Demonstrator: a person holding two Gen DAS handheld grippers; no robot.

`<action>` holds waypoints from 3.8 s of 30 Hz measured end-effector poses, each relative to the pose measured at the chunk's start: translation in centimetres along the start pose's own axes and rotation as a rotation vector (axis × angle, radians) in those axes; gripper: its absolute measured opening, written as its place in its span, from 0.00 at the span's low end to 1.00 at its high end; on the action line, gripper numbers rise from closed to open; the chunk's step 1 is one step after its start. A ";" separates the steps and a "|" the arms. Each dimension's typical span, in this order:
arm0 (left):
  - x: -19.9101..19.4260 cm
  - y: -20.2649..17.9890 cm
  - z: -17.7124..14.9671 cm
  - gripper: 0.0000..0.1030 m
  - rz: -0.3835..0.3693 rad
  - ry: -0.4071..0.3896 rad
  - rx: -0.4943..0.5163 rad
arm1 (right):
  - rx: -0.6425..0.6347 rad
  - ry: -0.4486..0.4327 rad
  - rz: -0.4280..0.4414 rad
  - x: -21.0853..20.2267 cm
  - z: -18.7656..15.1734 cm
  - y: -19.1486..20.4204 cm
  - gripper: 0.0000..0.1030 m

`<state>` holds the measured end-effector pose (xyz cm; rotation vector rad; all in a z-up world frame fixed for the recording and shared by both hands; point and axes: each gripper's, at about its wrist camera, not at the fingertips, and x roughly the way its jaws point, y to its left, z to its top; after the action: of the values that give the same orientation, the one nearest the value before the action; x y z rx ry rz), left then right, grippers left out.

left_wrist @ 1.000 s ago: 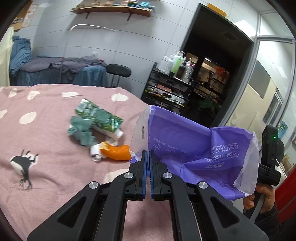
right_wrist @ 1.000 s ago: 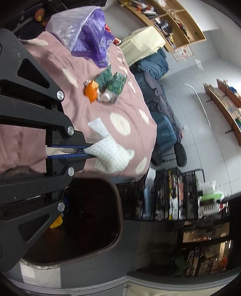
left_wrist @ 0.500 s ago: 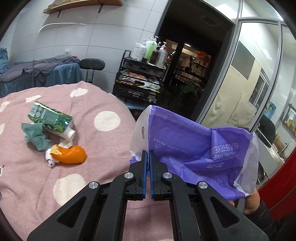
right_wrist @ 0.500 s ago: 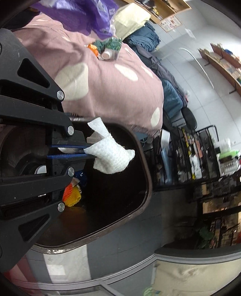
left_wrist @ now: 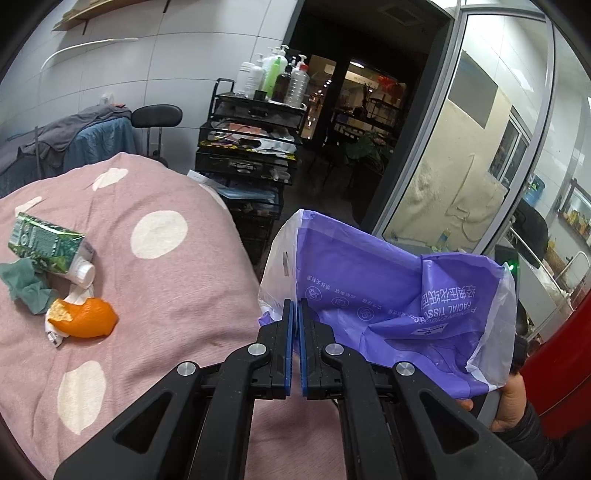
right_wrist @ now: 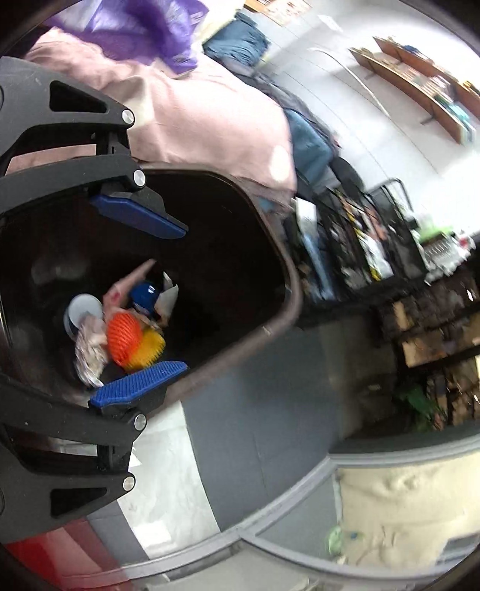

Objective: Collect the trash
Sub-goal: 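Carry the purple tissue bag with the left tool into the bin and release, then grasp the green cloth with the left tool while the right tool grasps the green juice carton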

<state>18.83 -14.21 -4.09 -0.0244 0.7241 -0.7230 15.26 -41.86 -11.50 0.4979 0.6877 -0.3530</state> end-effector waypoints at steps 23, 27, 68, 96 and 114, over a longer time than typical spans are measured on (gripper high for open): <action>7.6 -5.3 1.2 0.04 0.019 0.161 0.151 | 0.086 -0.203 -0.009 -6.5 3.4 -2.8 0.73; 8.0 -5.4 1.3 0.10 0.020 0.174 0.158 | 0.089 -0.193 -0.002 -6.4 3.4 -2.8 0.75; -3.5 -1.1 -0.2 0.95 0.151 -0.135 0.123 | -0.067 -0.136 0.104 -4.1 1.1 3.5 0.95; -10.7 18.7 -4.2 0.95 0.444 -0.024 -0.263 | -0.611 0.126 0.491 0.6 -3.3 29.3 0.95; -7.3 22.7 -2.1 0.93 0.417 0.108 -0.269 | -1.221 0.172 0.270 11.1 -6.9 44.4 0.57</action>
<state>27.28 8.01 -7.19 -0.0771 0.8914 -0.2270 40.35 -3.06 -9.49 -0.5508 0.8550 0.3874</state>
